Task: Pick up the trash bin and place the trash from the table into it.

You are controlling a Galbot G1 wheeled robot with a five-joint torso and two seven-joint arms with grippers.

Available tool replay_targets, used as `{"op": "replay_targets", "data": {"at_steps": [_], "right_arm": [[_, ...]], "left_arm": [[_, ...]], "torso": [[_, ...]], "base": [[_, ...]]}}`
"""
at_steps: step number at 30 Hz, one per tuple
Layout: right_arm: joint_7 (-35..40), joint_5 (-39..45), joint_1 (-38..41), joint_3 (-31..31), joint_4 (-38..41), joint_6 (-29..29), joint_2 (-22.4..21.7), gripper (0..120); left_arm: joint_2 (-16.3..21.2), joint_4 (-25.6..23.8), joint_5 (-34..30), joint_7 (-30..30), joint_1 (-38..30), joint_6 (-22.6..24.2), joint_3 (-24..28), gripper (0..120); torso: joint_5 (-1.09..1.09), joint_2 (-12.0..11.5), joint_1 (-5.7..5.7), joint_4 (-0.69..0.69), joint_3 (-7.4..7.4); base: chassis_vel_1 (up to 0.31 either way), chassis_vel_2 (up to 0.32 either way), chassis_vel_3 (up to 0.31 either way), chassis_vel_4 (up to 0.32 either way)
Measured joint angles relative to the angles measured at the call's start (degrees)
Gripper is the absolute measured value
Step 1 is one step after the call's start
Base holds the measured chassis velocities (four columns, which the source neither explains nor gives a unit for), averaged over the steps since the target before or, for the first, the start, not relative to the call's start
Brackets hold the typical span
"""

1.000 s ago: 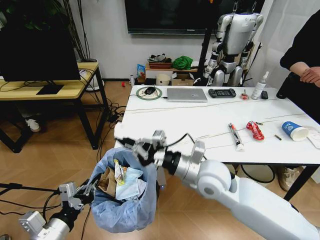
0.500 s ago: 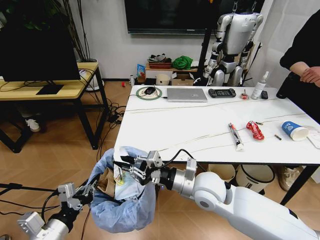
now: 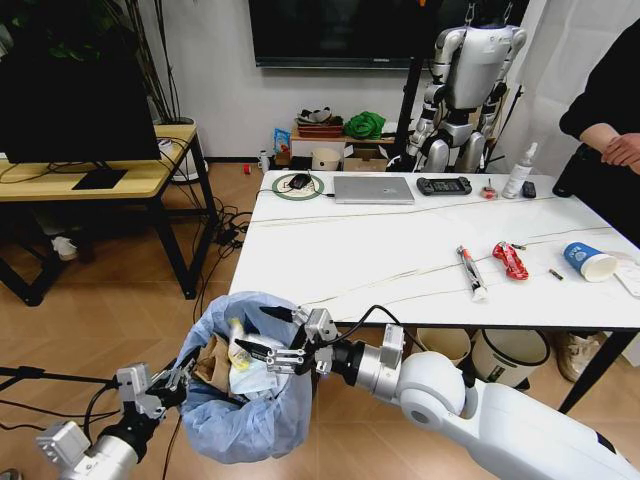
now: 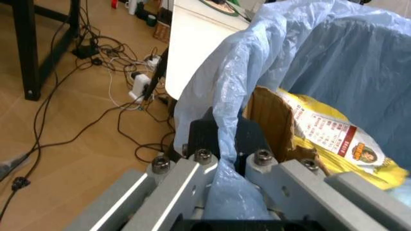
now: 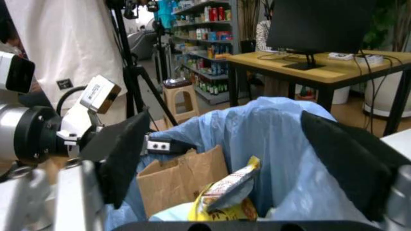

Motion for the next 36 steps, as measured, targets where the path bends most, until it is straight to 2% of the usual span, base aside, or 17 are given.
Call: {"op": "replay_targets", "data": {"at_steps": [2,4,8,11,12,13,15,16,19,21,22,25,27,29,34,36], "right_arm": [[0.3,0.0,-1.1,1.6,0.4,0.1,-0.3,97],[0.5,0.0,-1.6,2.4,0.5,0.1,-0.3,98],[2.4,0.9,-5.7,9.3,0.1,2.1,-0.6,100],[3.8,2.0,-12.3,19.8,-2.7,5.5,-1.0,100],[3.8,2.0,-12.3,19.8,-2.7,5.5,-1.0,100],[3.5,2.0,-14.3,23.1,-4.0,7.0,-1.0,100],[2.6,2.0,-15.8,25.6,-5.2,8.3,-1.0,100],[0.0,1.0,-20.8,33.7,-7.9,10.5,-0.3,100],[-2.6,-2.3,-29.6,45.3,-8.6,10.7,1.3,100],[-2.8,-3.0,-31.2,47.3,-8.7,10.7,1.8,100],[-3.6,-5.2,-35.6,53.0,-9.1,10.7,3.7,100],[-5.3,-8.2,-40.6,60.8,-10.3,11.2,7.7,100],[-6.3,-8.8,-41.7,62.8,-10.7,11.5,9.1,100],[-8.1,-9.8,-43.8,66.7,-11.3,12.1,12.5,100],[-13.1,-14.2,-48.4,75.9,-12.0,14.9,26.2,100],[-13.7,-14.7,-49.0,76.8,-12.0,15.3,28.0,100]], "left_arm": [[-0.1,-0.1,0.0,0.0,0.0,0.0,0.0,0],[-0.2,-0.1,0.0,0.0,0.1,0.0,0.1,0],[0.1,0.7,0.2,0.0,0.0,0.0,0.6,0],[0.9,1.1,0.2,0.0,-0.2,0.0,1.3,0],[0.9,1.1,0.2,0.0,-0.2,0.0,1.3,0],[1.2,1.2,0.2,0.1,-0.3,0.0,1.4,0],[1.5,1.4,0.2,0.1,-0.4,0.0,1.6,0],[2.0,2.2,0.2,0.3,-0.9,0.0,2.0,0],[2.6,4.0,0.6,0.6,-1.9,-0.3,3.1,0],[2.6,4.4,0.8,0.8,-2.1,-0.3,3.4,0],[2.8,5.3,1.4,1.1,-2.5,-0.6,4.2,0],[3.3,6.4,1.8,2.2,-2.6,-1.1,4.9,0],[3.4,6.9,2.1,2.6,-2.6,-1.4,4.9,0],[3.9,7.6,2.6,3.3,-2.4,-1.9,4.9,0],[4.1,10.0,3.8,5.0,-2.1,-3.3,5.4,0],[4.1,10.4,4.0,5.1,-2.2,-3.4,5.5,0]], "torso": [[0.00,0.0,0.01,0.00,0.00],[0.00,0.0,0.00,0.00,0.00],[0.00,0.0,0.00,0.01,0.00],[0.01,0.0,0.00,0.00,0.00],[0.01,0.0,0.00,0.00,0.00],[0.00,0.0,0.00,0.00,0.00],[0.00,0.0,0.00,0.00,0.00],[0.04,0.0,0.01,-0.01,0.00],[0.01,0.0,0.00,0.00,0.00],[0.02,0.0,0.00,0.00,0.00],[0.02,0.0,0.00,-0.02,0.00],[0.03,0.0,0.00,-0.02,-0.01],[0.02,0.0,0.00,-0.01,-0.01],[0.01,0.0,0.00,0.00,-0.01],[-0.01,0.0,-0.01,0.00,-0.01],[-0.03,0.0,-0.01,-0.01,-0.01]], "base": [[0.000,0.000,0.000,0.000],[0.000,0.000,0.000,0.000],[0.000,0.000,0.000,0.000],[0.000,0.000,0.000,0.000],[0.000,0.000,0.000,0.000],[0.000,0.000,0.000,0.000],[0.000,0.000,0.000,0.000],[0.000,0.000,0.000,0.000],[0.000,0.000,0.000,0.000],[0.000,0.000,0.000,0.000],[0.000,0.000,0.000,0.000],[0.000,0.000,0.000,0.000],[0.000,0.000,0.000,0.000],[0.000,0.000,0.000,0.000],[0.000,0.000,0.000,0.000],[0.000,0.000,0.000,0.000]]}}
